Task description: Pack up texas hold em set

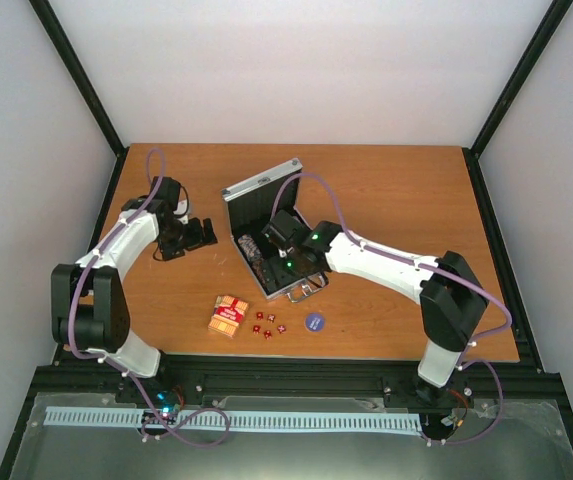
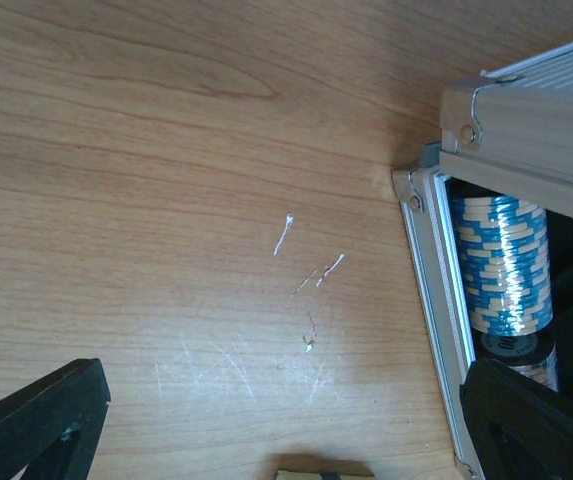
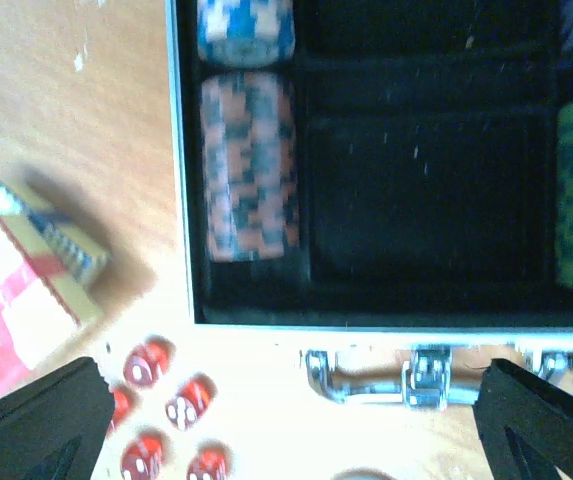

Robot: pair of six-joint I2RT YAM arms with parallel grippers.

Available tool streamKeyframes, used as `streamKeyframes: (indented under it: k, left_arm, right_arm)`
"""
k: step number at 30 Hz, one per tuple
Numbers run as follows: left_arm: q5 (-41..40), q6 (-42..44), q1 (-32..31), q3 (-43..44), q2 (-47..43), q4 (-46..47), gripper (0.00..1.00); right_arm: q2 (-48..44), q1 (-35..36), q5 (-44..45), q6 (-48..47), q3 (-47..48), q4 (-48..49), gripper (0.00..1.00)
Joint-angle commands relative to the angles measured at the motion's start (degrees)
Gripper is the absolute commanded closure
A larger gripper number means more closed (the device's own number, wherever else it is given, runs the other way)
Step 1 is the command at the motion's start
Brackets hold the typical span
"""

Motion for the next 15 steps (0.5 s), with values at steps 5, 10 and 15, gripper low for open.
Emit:
streamKeyframes:
  k: [5,10,15]
  left_arm:
    - [-0.23,-1.05,-0.28,4.55,1.76,-1.93,0.00]
    - [0.15,-0.75,-0.32,2.89,-0.41,-2.24,0.00]
    - [-0.58,-0.48,-0.31,1.53,-1.92,-2.43,0.00]
  right_arm:
    - [-3.32,1.81,-3.38,-2.72,1.65,-12.06,0.00]
    - [-4.86,1.81,-1.17,2.10,-3.56,-16.15,0.02]
    - [-8.04,1.81,-4.37,4.15,-13.03,-15.37,0.03]
